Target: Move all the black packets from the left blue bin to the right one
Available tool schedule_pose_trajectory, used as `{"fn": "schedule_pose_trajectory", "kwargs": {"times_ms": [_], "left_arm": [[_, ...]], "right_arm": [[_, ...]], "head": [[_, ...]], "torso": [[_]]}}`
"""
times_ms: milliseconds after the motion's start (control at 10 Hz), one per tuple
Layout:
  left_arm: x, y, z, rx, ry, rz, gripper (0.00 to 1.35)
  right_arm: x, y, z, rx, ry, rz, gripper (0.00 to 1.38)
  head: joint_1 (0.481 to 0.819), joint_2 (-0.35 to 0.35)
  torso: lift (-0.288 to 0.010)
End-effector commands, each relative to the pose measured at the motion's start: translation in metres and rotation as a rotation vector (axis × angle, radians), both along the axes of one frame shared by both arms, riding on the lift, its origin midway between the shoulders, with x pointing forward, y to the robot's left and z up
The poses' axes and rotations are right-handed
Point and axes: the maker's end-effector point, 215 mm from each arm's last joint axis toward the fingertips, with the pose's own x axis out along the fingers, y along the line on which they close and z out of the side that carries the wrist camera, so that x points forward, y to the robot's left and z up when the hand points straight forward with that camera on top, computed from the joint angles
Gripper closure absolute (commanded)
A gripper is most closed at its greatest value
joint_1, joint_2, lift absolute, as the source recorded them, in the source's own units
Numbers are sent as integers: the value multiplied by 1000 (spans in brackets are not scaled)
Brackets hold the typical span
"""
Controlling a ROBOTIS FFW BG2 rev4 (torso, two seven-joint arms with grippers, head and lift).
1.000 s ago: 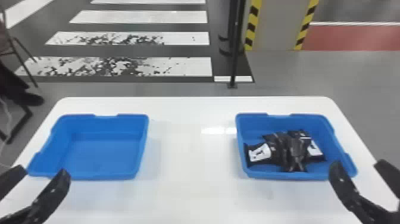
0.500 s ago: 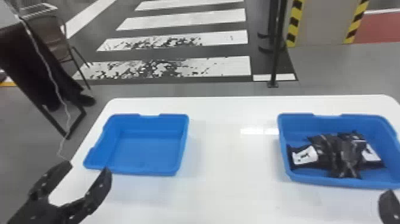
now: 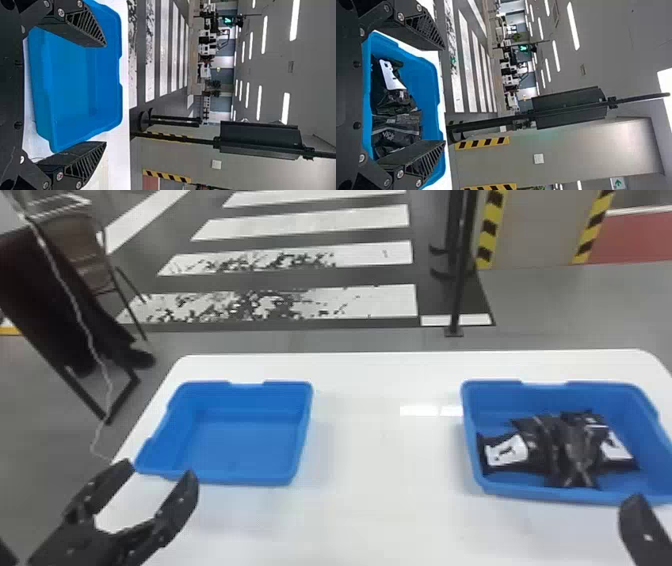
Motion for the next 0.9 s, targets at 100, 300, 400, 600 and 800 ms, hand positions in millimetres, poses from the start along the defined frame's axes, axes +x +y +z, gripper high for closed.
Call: {"fn": "schedule_pose_trajectory", "kwargs": {"times_ms": [100,300,400,600,800], "left_arm": [[-1,3,0,24,0,10,173],[-3,6,2,37,-6,14,173],[-5,10,1,43,-1,20,174],[-6,7,-2,38,7,17,174],[-6,6,-3,36,9,14,173]], "right_arm": [[1,3,0,7,-4,5,205],[2,7,-1,20,-4,15,205],[3,11,-2,30,-4,22,205],[3,11,-4,43,-2,21,206],[3,11,-4,47,-2,21,206]], "head": [[695,177],[695,183],[695,189],[695,208],[695,208]], "torso": [[-138],[-138],[-138],[-138],[-138]]}}
